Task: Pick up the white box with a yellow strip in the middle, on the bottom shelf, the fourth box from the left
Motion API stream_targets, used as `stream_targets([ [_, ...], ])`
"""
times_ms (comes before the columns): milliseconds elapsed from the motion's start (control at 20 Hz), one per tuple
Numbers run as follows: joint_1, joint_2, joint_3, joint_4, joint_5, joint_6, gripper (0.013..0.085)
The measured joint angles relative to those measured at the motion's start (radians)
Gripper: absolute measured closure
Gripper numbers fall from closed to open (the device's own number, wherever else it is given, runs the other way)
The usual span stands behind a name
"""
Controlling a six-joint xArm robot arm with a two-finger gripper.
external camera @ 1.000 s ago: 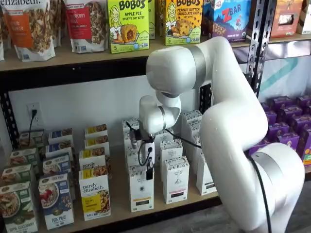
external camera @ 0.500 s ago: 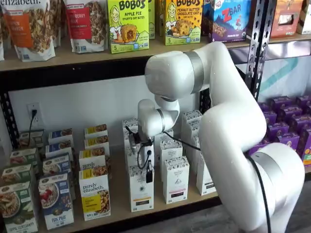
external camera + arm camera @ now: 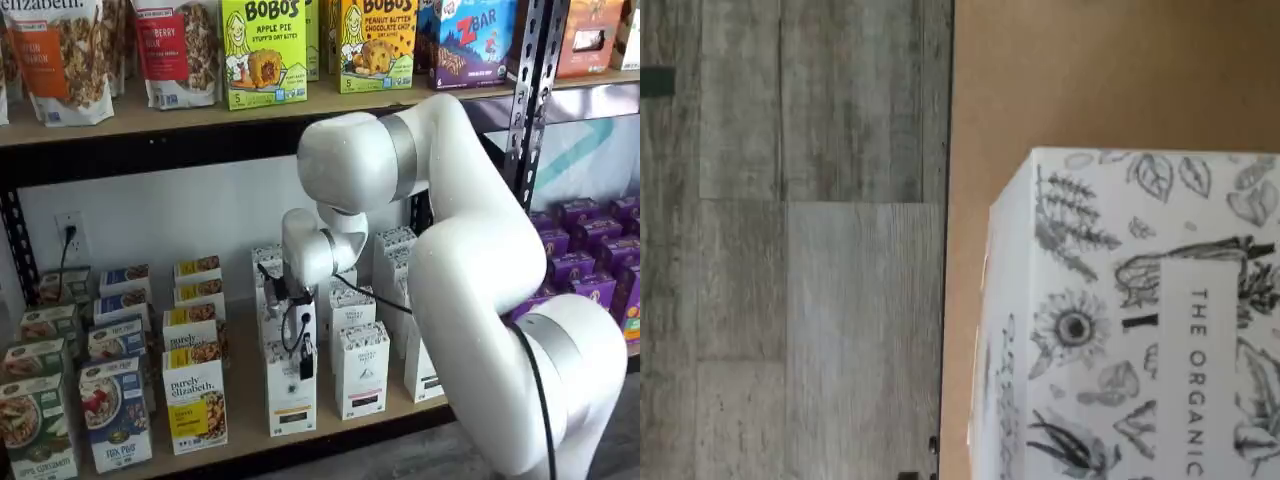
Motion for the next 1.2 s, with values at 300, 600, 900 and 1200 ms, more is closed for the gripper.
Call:
stream_targets([
  [300, 0.002, 0.016, -0.011, 0.006, -0.019, -0.004, 0.0130],
  [600, 0.004, 0.019, -0.018, -0.002, -0.011, 0.005, 0.0290],
  [900, 0.009, 0.020, -0.023, -0.019, 0.006, 0.024, 0.0290],
  [1200, 0.011, 0.020, -0.023, -0.010, 0.002, 0.020, 0.0290],
])
